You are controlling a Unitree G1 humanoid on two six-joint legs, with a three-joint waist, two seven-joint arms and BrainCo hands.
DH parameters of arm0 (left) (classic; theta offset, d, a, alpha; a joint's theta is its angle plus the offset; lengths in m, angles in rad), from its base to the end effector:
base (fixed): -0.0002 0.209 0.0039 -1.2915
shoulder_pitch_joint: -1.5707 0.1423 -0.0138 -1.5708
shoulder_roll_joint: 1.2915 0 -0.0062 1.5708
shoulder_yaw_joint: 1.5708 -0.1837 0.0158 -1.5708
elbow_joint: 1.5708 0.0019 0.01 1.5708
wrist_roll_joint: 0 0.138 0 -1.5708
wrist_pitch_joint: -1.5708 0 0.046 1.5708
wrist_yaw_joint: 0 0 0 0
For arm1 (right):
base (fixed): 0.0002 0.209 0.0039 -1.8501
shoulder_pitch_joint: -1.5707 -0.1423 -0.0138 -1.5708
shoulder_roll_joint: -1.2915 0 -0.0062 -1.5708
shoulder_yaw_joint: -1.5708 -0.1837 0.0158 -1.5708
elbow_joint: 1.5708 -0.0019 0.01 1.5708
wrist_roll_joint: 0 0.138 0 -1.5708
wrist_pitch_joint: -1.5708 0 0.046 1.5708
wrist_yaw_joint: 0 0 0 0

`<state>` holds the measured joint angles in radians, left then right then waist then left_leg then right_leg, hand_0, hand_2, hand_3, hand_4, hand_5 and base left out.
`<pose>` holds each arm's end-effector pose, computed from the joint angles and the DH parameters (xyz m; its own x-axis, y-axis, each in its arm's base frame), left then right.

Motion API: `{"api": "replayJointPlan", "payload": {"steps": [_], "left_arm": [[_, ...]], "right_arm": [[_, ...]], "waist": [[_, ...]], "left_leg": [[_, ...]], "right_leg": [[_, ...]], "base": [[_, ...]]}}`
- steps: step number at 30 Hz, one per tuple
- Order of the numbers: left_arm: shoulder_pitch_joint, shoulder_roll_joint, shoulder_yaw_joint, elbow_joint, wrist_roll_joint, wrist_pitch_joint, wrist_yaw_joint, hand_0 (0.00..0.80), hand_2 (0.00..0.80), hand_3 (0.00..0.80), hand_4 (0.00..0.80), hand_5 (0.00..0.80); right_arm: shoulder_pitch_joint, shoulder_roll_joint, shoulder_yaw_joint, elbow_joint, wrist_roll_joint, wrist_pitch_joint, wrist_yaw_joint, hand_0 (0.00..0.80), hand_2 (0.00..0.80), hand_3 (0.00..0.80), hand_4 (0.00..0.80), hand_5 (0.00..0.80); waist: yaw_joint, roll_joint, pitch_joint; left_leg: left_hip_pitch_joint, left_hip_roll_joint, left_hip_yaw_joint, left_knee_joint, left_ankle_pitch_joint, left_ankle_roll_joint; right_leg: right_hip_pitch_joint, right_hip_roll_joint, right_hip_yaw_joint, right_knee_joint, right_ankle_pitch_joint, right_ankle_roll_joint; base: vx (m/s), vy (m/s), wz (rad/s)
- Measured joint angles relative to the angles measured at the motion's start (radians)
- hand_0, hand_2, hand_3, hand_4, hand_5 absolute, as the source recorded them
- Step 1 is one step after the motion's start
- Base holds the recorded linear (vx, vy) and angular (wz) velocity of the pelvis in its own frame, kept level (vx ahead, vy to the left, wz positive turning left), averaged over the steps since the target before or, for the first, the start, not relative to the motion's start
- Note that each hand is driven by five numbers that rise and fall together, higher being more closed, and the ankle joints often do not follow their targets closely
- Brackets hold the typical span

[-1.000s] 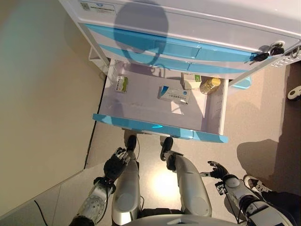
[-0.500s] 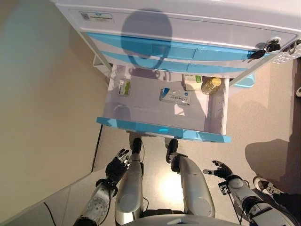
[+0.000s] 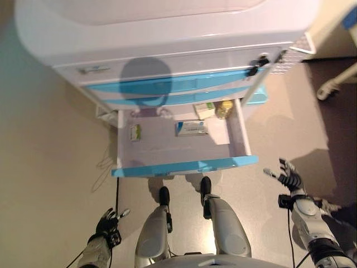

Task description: Open the drawer and pick up the medicine

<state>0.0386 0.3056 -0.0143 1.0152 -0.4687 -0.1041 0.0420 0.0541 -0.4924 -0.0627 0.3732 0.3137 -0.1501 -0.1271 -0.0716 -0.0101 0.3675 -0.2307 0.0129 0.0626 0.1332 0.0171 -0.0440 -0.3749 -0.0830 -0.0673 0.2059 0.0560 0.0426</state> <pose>0.0980 0.2531 -0.0931 0.5564 0.3207 -0.7665 -0.4025 0.9111 0.0890 0.1745 -0.2824 0.0124 0.9255 -0.3367 -0.1733 0.2956 0.9284 -0.2251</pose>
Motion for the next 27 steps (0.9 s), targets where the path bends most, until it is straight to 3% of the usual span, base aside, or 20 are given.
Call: {"api": "replayJointPlan", "payload": {"steps": [4,5,6,8,14,18,19,22,27], "left_arm": [[-0.013,-0.026,0.021,0.069,0.069,0.002,0.002,0.0,0.0,0.0,0.0,0.0],[-0.018,-0.03,0.031,0.082,0.083,0.002,0.001,0.0,0.0,0.0,0.0,0.0],[-0.021,-0.038,0.041,0.109,0.12,0.004,0.001,0.0,0.0,0.0,0.0,0.0],[-0.019,-0.04,0.039,0.129,0.156,0.008,0.001,0.0,0.0,0.0,0.0,0.0],[-0.009,-0.039,0.039,0.146,0.184,0.011,-0.002,0.0,0.0,0.0,0.0,0.0],[-0.003,-0.035,0.036,0.14,0.202,0.011,-0.002,0.0,0.0,0.0,0.0,0.0],[-0.005,-0.027,0.034,0.14,0.22,0.011,-0.004,0.0,0.0,0.0,0.0,0.0],[-0.008,-0.017,0.017,0.136,0.22,0.012,-0.006,0.0,0.0,0.0,0.0,0.0],[-0.005,-0.006,0.007,0.141,0.222,0.019,-0.011,0.0,0.0,0.0,0.0,0.0]], "right_arm": [[0.028,-0.028,-0.019,-0.163,-0.013,-0.024,-0.002,0.0,0.0,0.0,0.0,0.0],[0.042,-0.035,-0.023,-0.201,-0.022,-0.016,-0.003,0.0,0.0,0.0,0.0,0.0],[0.086,-0.074,-0.03,-0.346,-0.076,-0.021,0.001,0.0,0.0,0.0,0.0,0.0],[0.081,-0.098,-0.043,-0.42,-0.131,-0.04,0.007,0.0,0.0,0.0,0.0,0.0],[0.008,-0.109,-0.009,-0.439,-0.248,-0.039,0.016,0.0,0.0,0.0,0.0,0.0],[-0.026,-0.114,0.055,-0.435,-0.279,-0.031,0.04,0.0,0.0,0.0,0.0,0.0],[-0.049,-0.126,0.098,-0.41,-0.284,-0.016,0.054,0.0,0.0,0.0,0.0,0.0],[-0.09,-0.155,0.159,-0.362,-0.286,0.002,0.082,0.0,0.0,0.0,0.0,0.0],[-0.179,-0.148,0.193,-0.266,-0.289,0.027,0.094,0.0,0.0,0.0,0.0,0.0]], "waist": [[-0.023,-0.016,-0.012],[-0.023,-0.018,-0.014],[-0.026,-0.019,-0.016],[-0.025,-0.028,-0.021],[0.019,-0.072,-0.063],[0.04,-0.074,-0.065],[0.031,-0.074,-0.066],[0.062,-0.072,-0.062],[0.089,-0.069,-0.042]], "left_leg": [[0.012,-0.011,0.042,-0.002,-0.011,0.026],[0.013,-0.016,0.044,-0.003,-0.01,0.028],[0.015,-0.028,0.048,-0.001,-0.013,0.036],[0.027,-0.037,0.049,-0.001,-0.018,0.047],[0.024,-0.051,0.074,0.0,-0.019,0.06],[0.0,-0.061,0.045,0.016,-0.025,0.067],[-0.009,-0.062,0.023,0.037,-0.036,0.063],[-0.033,-0.061,-0.013,0.06,-0.044,0.058],[-0.084,-0.052,-0.042,0.094,-0.044,0.057]], "right_leg": [[0.033,-0.025,0.011,-0.08,0.032,0.032],[0.038,-0.027,0.012,-0.085,0.044,0.033],[0.047,-0.036,0.018,-0.104,0.067,0.034],[0.068,-0.047,0.018,-0.123,0.07,0.037],[0.072,-0.072,0.014,-0.154,0.08,0.054],[0.084,-0.093,-0.029,-0.154,0.091,0.069],[0.088,-0.091,-0.052,-0.15,0.092,0.067],[0.096,-0.088,-0.074,-0.146,0.083,0.053],[0.095,-0.087,-0.11,-0.139,0.073,0.04]], "base": [[0.021,0.103,-0.28],[0.018,0.127,-0.08],[0.007,0.092,-0.02],[0.003,0.069,0.02],[-0.022,0.045,-0.04],[-0.009,-0.008,0.25],[-0.022,-0.039,0.44],[-0.023,-0.057,0.42],[-0.002,-0.07,0.42]]}}
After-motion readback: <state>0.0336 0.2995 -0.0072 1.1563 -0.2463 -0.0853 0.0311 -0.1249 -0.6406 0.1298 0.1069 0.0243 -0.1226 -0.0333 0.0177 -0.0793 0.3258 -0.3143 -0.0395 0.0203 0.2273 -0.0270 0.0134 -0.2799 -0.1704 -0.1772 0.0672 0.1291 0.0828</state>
